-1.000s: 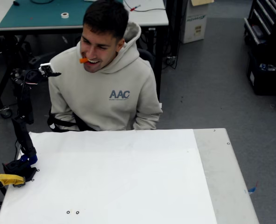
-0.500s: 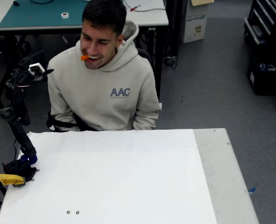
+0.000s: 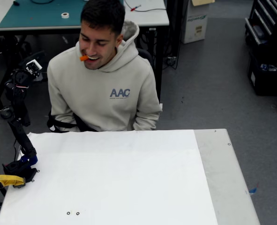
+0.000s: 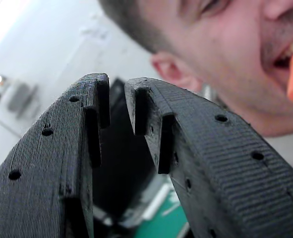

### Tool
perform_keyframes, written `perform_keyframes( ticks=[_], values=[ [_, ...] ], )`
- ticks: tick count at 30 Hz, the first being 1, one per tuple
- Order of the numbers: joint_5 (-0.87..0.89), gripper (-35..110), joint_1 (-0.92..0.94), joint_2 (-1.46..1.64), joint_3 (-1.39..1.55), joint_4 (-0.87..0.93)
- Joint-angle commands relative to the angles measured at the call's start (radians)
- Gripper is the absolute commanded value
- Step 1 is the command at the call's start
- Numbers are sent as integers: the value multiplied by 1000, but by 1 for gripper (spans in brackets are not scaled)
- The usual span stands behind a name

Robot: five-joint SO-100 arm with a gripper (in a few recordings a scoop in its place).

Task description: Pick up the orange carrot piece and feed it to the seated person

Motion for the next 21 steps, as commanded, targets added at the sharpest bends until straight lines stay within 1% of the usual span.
perform_keyframes(
  ticks=[1, 5, 12, 17, 21],
  values=[
    [-123, -3, -8, 20, -2, 2],
    [-302, -2, -21, 37, 43, 2],
    [-528, -2, -11, 72, 112, 15],
    [-655, -2, -11, 141, 219, 186],
    [-710, -2, -11, 222, 394, 337]
  ],
)
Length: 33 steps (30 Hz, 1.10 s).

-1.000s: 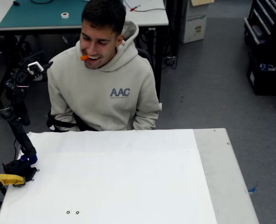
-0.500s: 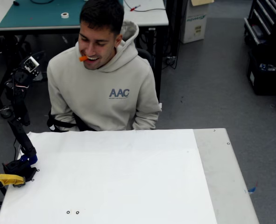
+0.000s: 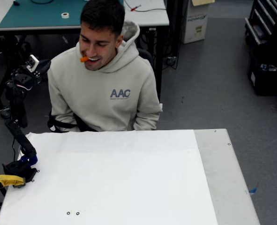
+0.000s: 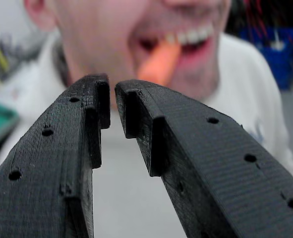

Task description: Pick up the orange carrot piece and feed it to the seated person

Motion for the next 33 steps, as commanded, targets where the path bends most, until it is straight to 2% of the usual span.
perform_keyframes(
  ticks=[1, 4, 12, 26, 33],
  values=[
    [-32, -2, -6, 112, 183, 114],
    [-37, -2, -18, 198, 374, 173],
    [-51, -2, -20, 446, 963, 166],
    [-46, -2, -141, 954, 1927, -189],
    [-49, -2, -150, 1201, 2215, -275]
  ],
)
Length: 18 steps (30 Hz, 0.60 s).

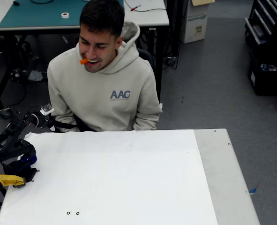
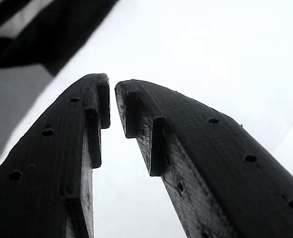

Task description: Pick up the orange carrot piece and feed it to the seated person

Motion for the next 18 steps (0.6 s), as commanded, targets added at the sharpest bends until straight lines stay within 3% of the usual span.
perform_keyframes(
  ticks=[1, 18],
  values=[
    [2, -2, 0, 152, 89, -37],
    [-38, -2, 2, 336, 282, -43]
  ],
)
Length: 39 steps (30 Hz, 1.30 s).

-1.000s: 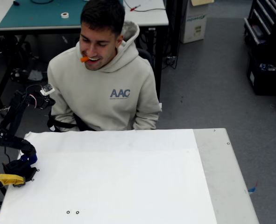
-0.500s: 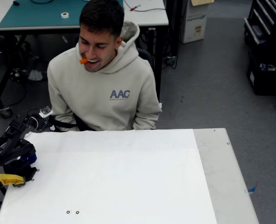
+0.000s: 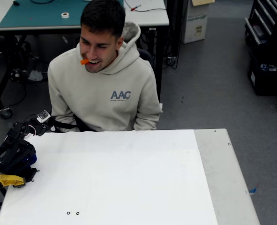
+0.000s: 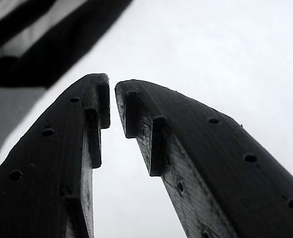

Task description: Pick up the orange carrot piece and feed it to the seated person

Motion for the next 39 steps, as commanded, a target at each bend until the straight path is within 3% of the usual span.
perform_keyframes(
  ticks=[1, 10, 39],
  values=[
    [-34, -2, -9, 9, 32, -11],
    [-212, -2, 0, 8, 150, -21],
    [-213, -2, -3, 9, 146, -23]
  ],
)
